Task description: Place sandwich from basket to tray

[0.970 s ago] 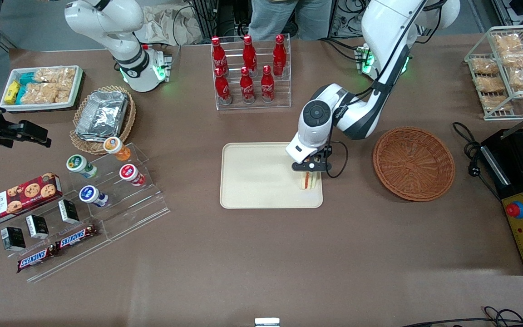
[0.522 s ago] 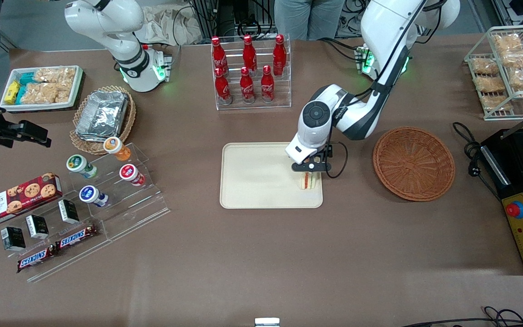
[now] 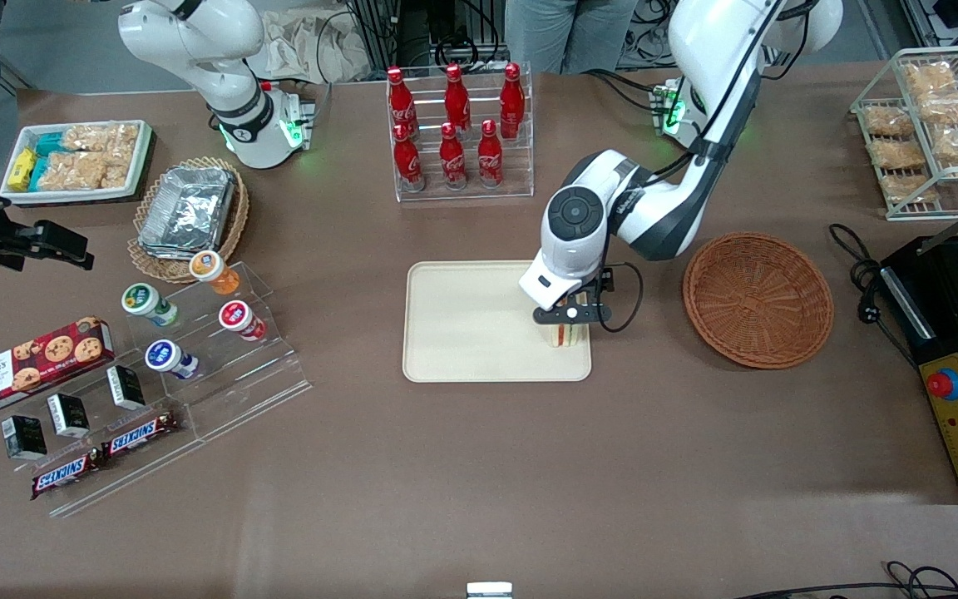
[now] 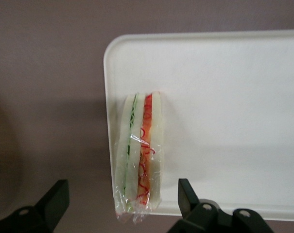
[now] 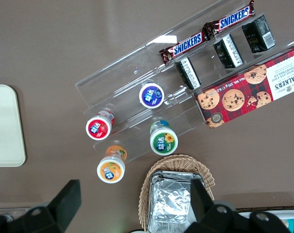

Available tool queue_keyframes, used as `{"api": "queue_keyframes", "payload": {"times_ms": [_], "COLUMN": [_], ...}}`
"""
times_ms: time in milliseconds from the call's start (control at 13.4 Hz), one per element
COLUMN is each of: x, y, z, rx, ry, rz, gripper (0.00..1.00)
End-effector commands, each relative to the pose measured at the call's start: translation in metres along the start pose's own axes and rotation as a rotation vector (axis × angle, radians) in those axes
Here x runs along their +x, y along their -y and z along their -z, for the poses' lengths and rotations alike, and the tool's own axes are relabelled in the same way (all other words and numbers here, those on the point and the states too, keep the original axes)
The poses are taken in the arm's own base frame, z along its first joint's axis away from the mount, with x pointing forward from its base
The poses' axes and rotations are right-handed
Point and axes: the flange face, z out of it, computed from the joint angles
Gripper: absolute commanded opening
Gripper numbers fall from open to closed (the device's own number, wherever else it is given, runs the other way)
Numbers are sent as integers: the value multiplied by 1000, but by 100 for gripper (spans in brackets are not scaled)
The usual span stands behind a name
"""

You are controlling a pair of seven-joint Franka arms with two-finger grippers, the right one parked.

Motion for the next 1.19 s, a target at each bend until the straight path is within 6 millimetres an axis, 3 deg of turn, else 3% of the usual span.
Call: {"api": "queue_keyframes", "payload": {"times_ms": [0,448,672,821,970,1119], "x": [35,66,82,84,74,67], "y": [27,86,140,181,203,238], "z": [54,109,131,144,162,189], "rx": [-30,-64,-81,-83,-99,-116], "ry": [-25,-81,-74,-29,5,-9], "rz": [70,111,127,74,15,25], "gripper": [99,99,99,99,99,99]}}
